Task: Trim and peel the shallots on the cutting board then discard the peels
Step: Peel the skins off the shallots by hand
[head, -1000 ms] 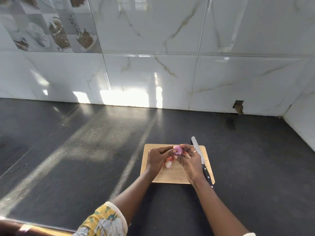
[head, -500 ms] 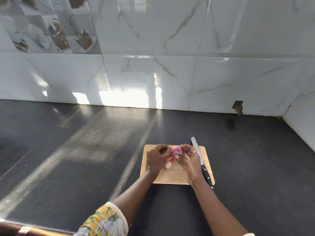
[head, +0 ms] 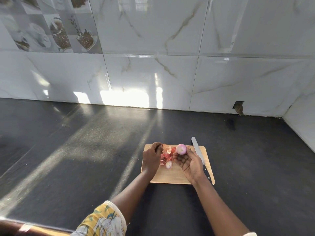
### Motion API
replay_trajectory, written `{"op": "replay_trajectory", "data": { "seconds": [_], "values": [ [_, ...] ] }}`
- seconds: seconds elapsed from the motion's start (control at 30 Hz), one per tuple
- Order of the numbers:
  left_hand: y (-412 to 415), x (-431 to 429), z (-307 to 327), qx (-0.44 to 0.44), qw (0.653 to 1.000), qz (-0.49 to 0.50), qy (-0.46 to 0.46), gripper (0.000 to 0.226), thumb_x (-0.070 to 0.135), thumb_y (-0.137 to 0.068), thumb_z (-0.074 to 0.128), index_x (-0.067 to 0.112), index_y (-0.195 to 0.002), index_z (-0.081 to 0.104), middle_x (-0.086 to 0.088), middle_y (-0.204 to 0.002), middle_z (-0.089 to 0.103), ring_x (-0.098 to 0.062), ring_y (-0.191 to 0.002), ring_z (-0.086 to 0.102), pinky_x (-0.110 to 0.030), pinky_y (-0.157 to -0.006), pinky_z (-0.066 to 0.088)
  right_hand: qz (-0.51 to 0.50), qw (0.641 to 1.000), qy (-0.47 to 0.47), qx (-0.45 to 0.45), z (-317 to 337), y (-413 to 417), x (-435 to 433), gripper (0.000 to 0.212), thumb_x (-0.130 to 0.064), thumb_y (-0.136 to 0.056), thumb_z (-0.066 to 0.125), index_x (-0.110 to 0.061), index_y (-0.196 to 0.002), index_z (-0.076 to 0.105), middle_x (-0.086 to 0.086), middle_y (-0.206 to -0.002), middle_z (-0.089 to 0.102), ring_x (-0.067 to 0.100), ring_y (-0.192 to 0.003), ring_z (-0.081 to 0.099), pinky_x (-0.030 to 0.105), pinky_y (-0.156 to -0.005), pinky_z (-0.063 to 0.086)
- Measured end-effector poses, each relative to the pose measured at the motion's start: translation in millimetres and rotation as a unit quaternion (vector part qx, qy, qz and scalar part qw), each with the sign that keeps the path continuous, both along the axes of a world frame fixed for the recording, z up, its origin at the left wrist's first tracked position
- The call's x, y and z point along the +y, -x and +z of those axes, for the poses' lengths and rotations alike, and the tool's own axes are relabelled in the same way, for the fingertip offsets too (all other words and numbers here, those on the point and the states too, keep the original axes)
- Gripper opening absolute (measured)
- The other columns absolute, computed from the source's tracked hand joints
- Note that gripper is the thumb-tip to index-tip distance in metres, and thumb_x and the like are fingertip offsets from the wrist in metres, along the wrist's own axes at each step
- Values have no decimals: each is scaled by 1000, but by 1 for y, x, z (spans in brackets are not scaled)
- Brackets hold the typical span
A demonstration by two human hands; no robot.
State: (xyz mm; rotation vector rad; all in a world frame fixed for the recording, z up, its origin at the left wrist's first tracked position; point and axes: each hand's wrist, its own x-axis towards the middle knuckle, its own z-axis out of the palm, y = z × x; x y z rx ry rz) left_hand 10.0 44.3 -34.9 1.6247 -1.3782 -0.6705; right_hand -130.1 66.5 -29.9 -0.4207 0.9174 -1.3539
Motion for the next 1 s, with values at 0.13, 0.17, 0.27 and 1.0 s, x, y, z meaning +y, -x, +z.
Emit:
{"op": "replay_trajectory", "data": {
  "seconds": [0.13, 0.17, 0.27, 1.0],
  "values": [
    [0, 6, 3, -44, 998, -27, 22, 23, 7, -90, 51, 10, -104, 69, -2, -98, 66, -14, -92, 59, -6, -80, 34, -9, 998, -8, 61, 2, -1, 2, 35, -28, -101, 40, -3, -90, 62, 11, -62, 67, 16, -52, 64, 25, -49, 54],
    [0, 7, 4, -52, 998, -31, 26, 24, 7, -90, 52, 10, -105, 70, -3, -102, 68, -14, -96, 61, -7, -82, 35, -12, 997, -9, 73, 2, -1, 2, 35, -29, -100, 41, -3, -91, 63, 11, -62, 67, 15, -52, 63, 24, -49, 53],
    [0, 7, 3, -75, 997, -30, 21, 21, 16, -90, 56, 13, -104, 72, -4, -103, 72, -16, -94, 66, -16, -83, 43, -30, 994, -3, 106, 0, 0, 2, 34, -33, -97, 48, -3, -93, 64, 12, -64, 67, 16, -55, 63, 25, -51, 53],
    [29, 7, -2, -86, 995, -49, 4, 21, 31, -90, 57, 19, -102, 68, -1, -97, 72, -18, -91, 65, -25, -74, 45, 13, 759, 18, 651, -4, 37, 5, 44, -13, -76, 70, -7, -119, 63, 8, -115, 64, 20, -104, 58, 20, -89, 41]
  ]
}}
